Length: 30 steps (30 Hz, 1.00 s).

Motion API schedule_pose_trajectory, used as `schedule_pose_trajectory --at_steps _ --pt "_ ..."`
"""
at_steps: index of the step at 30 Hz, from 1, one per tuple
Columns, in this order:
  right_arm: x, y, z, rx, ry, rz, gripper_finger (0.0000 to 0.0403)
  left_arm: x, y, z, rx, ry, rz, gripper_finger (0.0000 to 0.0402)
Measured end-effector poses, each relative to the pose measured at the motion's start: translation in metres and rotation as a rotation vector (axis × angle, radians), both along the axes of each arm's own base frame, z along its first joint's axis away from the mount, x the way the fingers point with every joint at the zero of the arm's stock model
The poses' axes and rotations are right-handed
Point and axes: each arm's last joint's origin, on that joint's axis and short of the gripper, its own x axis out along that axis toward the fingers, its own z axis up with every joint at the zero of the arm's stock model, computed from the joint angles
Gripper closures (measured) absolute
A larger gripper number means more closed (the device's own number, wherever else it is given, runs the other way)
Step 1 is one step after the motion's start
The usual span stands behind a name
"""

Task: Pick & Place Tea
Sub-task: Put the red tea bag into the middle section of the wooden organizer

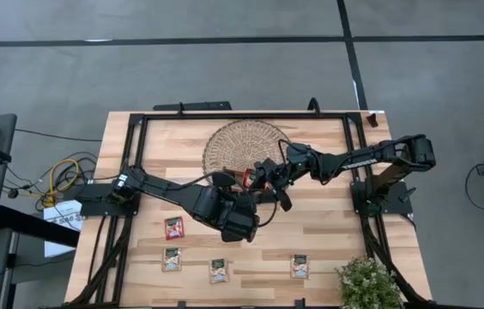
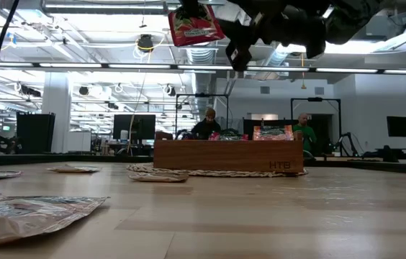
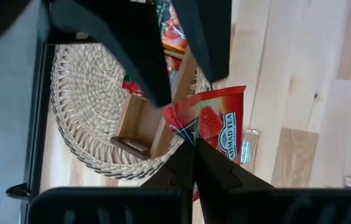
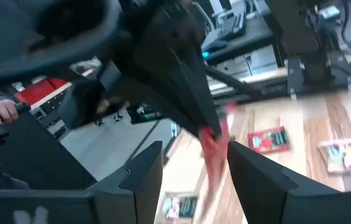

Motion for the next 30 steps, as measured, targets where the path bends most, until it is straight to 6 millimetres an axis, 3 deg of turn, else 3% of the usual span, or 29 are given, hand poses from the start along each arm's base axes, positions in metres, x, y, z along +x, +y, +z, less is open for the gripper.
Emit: schedule_pose_trajectory --at_steps 30 --pt "0.002 0.002 -0.002 -0.039 0.047 0.010 0.0239 0.010 0.014 0.001 -0.010 -0.024 -0.013 0.0401"
